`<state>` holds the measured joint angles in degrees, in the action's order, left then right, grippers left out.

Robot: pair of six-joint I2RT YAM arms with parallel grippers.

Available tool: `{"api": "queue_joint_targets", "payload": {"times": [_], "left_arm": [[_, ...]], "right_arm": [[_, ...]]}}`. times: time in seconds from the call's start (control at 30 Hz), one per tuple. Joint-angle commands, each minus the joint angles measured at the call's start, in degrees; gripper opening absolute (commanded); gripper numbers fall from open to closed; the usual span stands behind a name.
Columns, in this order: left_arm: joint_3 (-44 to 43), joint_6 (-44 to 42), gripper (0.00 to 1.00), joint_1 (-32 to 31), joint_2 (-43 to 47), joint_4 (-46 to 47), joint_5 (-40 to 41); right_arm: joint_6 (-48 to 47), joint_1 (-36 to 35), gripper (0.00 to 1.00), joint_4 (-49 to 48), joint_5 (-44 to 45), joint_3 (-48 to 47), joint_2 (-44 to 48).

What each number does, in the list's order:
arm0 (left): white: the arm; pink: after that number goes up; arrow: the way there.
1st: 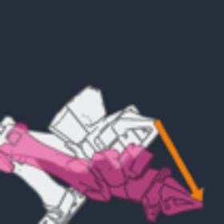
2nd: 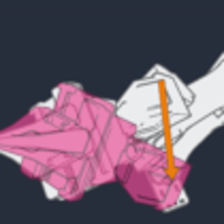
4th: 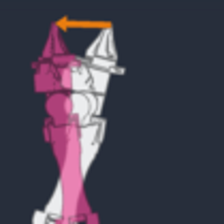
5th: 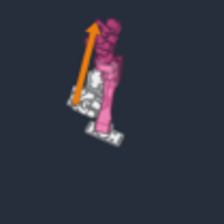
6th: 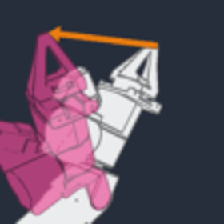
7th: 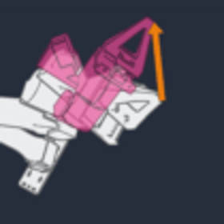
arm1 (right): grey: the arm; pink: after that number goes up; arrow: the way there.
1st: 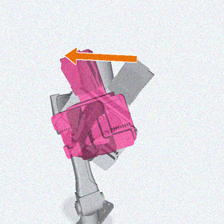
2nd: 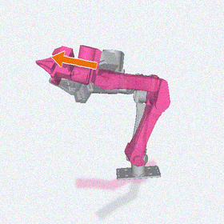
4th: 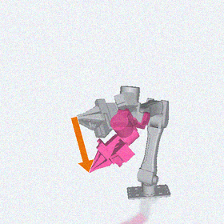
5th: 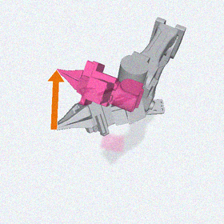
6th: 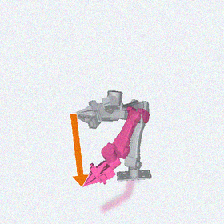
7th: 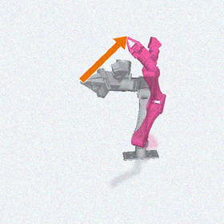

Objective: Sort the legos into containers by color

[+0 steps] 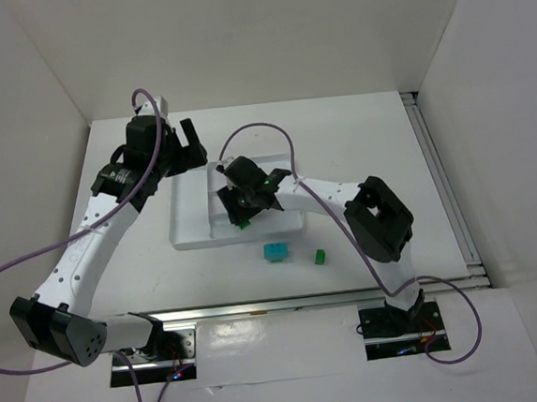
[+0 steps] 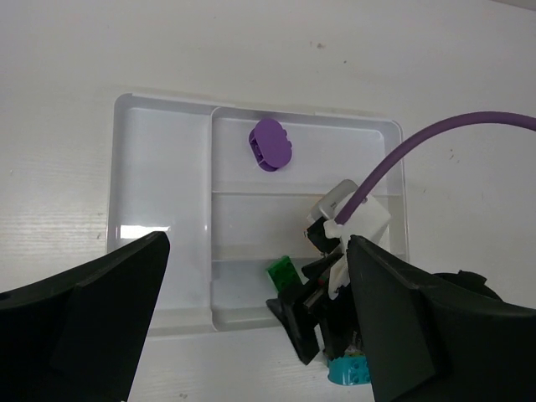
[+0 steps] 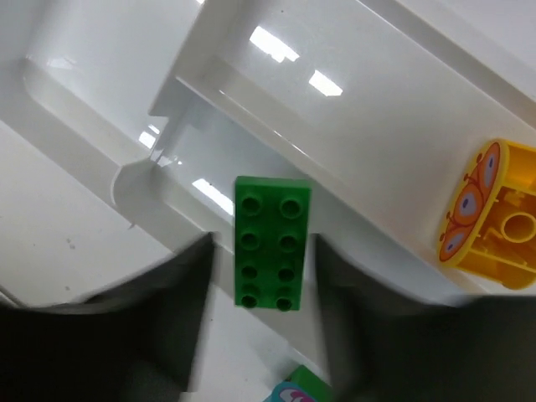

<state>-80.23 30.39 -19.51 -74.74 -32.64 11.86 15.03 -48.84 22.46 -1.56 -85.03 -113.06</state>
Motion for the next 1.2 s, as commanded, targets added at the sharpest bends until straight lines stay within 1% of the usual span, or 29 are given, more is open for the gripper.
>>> {"api": "queue_joint_targets", "payload": {"times": [0.0, 0.07, 0.1, 0.23, 0.27, 0.33, 0.37, 0.43, 0.47, 0.53, 0.57, 0.63, 0.73, 0.77, 0.83, 0.9, 1.0, 1.07, 1.1, 1.13, 1.17], "left_arm": [[0.16, 0.02, 1.0, 0.44, 1.09, 0.91, 0.09], [0.16, 0.02, 1.0, 0.44, 1.09, 0.91, 0.1], [0.16, 0.02, 1.0, 0.44, 1.09, 0.91, 0.1], [0.16, 0.02, 1.0, 0.44, 1.09, 0.91, 0.62], [0.16, 0.02, 1.0, 0.96, 1.09, 0.91, 0.62], [0.16, 0.02, 1.0, 0.96, 1.09, 1.61, -0.43], [0.16, -0.5, 1.0, 0.96, 1.09, 1.62, -1.04], [0.16, -0.51, 1.0, 0.96, 1.09, 2.14, -2.53], [0.16, -0.51, 1.0, 0.96, 0.3, 2.15, -2.54], [0.16, -1.03, 1.0, 0.96, -0.49, 2.15, -3.77], [0.16, -1.04, 1.0, 0.44, -1.19, 2.15, -4.38], [0.16, -2.61, 1.0, -0.61, -1.98, 2.15, -5.96], [0.16, -4.28, 1.0, -3.42, -4.0, 2.15, -7.2], [0.16, -4.29, 1.0, -3.43, -4.53, 2.15, -7.2], [-0.36, -4.29, 1.0, -4.22, -6.02, 2.15, -7.73], [-0.37, -4.29, 1.0, -5.54, -6.81, 2.15, -7.73], [-0.9, -4.29, 1.0, -6.07, -7.44, 1.62, -7.2], [-1.42, -4.29, 1.0, -6.07, -7.44, 1.09, -6.59], [-1.42, -4.29, 1.0, -6.07, -7.44, 1.09, -6.06], [-1.42, -4.29, 1.0, -6.07, -7.44, 1.09, -6.06], [-1.42, -4.29, 1.0, -6.07, -7.44, 1.09, -5.1]], "right_arm": [[-1.4, -1.52, 0.68, 0.39, 2.87, -3.29, -0.85], [-1.4, -1.52, 0.82, 0.92, 3.84, -3.3, -0.07], [-1.4, -1.52, 0.84, 0.92, 4.37, -3.3, 0.55], [0.44, -1.52, 0.84, 0.04, 10.07, 0.39, 7.04], [1.23, -1.52, 0.81, 0.04, 11.13, 2.48, 10.28], [2.63, -0.91, 0.76, 0.04, 15.43, 5.13, 13.89], [3.77, -0.91, 0.73, 0.04, 16.49, 6.97, 17.92], [4.31, 0.32, 0.73, 0.66, 17.9, 12.42, 21.72], [5.27, 0.32, 0.73, 3.09, 17.91, 14.0, 24.96], [7.2, 0.94, 0.78, 5.74, 18.43, 18.31, 27.79], [7.82, 0.94, 0.8, 6.97, 18.44, 19.72, 29.28], [10.19, 1.47, 0.81, 10.31, 18.44, 23.85, 35.5], [15.37, 2.69, 0.82, 15.41, 19.49, 27.81, 39.91], [19.21, 2.7, 0.81, 17.25, 19.49, 28.6, 40.8], [22.31, 3.31, 0.81, 17.27, 18.88, 32.2, 42.3], [26.01, 3.31, 0.81, 15.16, 16.69, 36.07, 42.92], [30.39, 3.31, 0.81, 13.67, 16.06, 40.19, 42.22], [31.12, 4.19, 0.81, 11.39, 13.96, 42.57, 42.22], [31.64, 5.15, 0.81, 8.77, 13.35, 45.02, 42.22], [31.64, 6.2, 0.79, 7.26, 11.77, 46.18, 43.0], [31.64, 7.0, 0.79, 5.94, 10.8, 47.14, 43.53]]}}
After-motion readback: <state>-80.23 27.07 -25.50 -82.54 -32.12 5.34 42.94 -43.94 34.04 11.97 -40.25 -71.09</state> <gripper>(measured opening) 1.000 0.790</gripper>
